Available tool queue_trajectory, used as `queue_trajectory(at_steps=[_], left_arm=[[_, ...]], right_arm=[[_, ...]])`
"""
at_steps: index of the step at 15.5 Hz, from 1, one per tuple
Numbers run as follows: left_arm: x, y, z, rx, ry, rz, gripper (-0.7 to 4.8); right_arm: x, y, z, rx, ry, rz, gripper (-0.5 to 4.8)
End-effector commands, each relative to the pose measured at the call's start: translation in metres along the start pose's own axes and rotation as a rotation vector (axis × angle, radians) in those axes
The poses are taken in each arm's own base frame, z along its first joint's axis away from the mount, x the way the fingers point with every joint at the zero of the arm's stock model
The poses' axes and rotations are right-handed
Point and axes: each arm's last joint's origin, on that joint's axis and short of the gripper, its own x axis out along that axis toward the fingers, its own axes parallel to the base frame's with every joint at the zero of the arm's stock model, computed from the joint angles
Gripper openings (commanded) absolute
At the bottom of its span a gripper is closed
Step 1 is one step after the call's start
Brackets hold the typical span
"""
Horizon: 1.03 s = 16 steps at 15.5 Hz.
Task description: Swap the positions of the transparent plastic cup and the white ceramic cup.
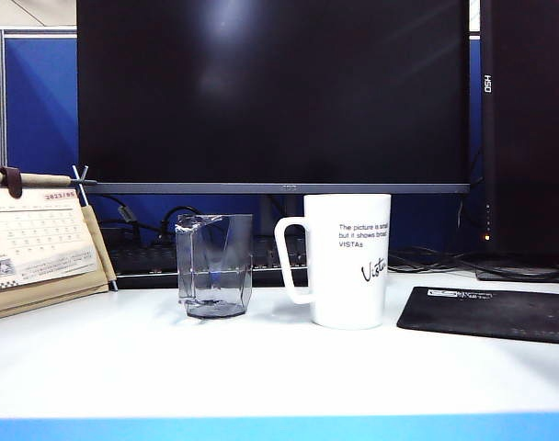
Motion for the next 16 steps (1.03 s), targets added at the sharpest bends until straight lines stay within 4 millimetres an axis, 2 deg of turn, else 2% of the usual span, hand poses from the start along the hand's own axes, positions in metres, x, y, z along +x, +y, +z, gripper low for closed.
queue_trajectory(at_steps=[1, 2, 5, 7, 8, 9, 10, 11, 12, 13, 14, 16], left_arm=[[-0.001, -0.005, 0.011, -0.137, -0.083, -0.148, -0.01], [-0.001, -0.008, 0.01, -0.222, -0.05, -0.239, -0.01], [-0.003, -0.013, 0.009, -0.294, 0.012, -0.422, -0.01], [-0.003, -0.015, 0.01, -0.384, 0.027, -0.458, -0.01], [-0.006, -0.018, 0.02, -0.42, -0.031, -0.53, 0.24], [-0.011, -0.022, 0.041, -0.441, -0.123, -0.598, 1.38], [-0.015, -0.023, 0.057, -0.447, -0.127, -0.593, 1.57], [-0.017, -0.024, 0.064, -0.425, -0.083, -0.566, 1.57], [-0.017, -0.024, 0.068, -0.415, -0.021, -0.527, 1.57], [-0.012, -0.023, 0.068, -0.462, 0.118, -0.429, 1.75], [-0.007, -0.022, 0.065, -0.481, 0.225, -0.399, 2.3], [0.007, -0.023, 0.057, -0.491, 0.332, -0.423, 2.48]], right_arm=[[-0.002, 0.015, 0.011, 0.04, -0.034, 0.279, 0.66], [-0.002, 0.015, 0.011, 0.092, -0.003, 0.307, 1.24], [-0.002, 0.019, 0.007, 0.201, 0.078, 0.371, 1.41], [-0.002, 0.027, 0.007, 0.203, 0.099, 0.442, 1.43], [-0.004, 0.038, 0.015, 0.19, 0.073, 0.506, 1.49], [-0.009, 0.054, 0.036, 0.136, -0.024, 0.523, 1.5], [-0.012, 0.066, 0.055, 0.069, -0.075, 0.509, 1.54], [-0.009, 0.073, 0.069, 0.02, -0.07, 0.476, 1.96], [0.0, 0.078, 0.078, -0.012, -0.031, 0.456, 2.08], [0.02, 0.079, 0.084, -0.016, 0.058, 0.437, 2.09], [0.04, 0.078, 0.084, -0.004, 0.139, 0.434, 2.13], [0.077, 0.078, 0.079, -0.032, 0.204, 0.531, 2.13]])
